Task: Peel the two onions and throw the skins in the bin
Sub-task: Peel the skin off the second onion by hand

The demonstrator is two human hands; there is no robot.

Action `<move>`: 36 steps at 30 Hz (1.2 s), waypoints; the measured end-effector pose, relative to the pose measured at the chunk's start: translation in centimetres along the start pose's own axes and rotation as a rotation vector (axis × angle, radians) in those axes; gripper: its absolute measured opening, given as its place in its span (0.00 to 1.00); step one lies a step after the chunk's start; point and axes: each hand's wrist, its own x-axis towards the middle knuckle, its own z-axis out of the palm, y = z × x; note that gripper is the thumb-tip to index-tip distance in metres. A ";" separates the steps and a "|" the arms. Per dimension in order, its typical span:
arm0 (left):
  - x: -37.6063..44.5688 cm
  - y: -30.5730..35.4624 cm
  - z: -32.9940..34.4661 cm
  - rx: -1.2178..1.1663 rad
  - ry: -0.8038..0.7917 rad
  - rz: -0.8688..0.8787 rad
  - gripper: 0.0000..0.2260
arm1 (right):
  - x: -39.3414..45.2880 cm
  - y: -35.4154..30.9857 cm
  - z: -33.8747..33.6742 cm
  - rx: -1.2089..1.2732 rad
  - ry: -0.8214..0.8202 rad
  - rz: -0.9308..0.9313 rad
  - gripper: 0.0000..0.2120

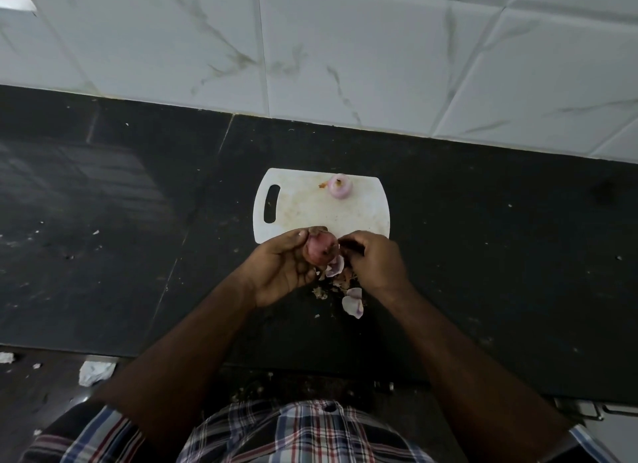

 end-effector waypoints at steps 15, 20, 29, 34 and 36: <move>0.3 0.6 0.0 -0.077 0.122 0.022 0.13 | 0.8 -1.7 -1.2 0.480 -0.301 0.145 0.30; 0.2 0.4 -0.1 0.054 0.051 0.098 0.27 | 0.7 -1.3 0.2 0.321 -0.105 0.133 0.23; 0.1 0.8 0.0 -0.023 0.047 0.108 0.17 | 0.0 -0.5 0.4 0.391 -0.201 0.135 0.20; 0.1 0.6 0.4 -0.040 0.047 0.109 0.15 | 0.1 -0.5 0.5 0.417 -0.116 0.161 0.10; 0.1 0.6 0.3 -0.048 0.052 0.104 0.13 | 0.0 0.0 0.4 0.244 -0.084 0.129 0.06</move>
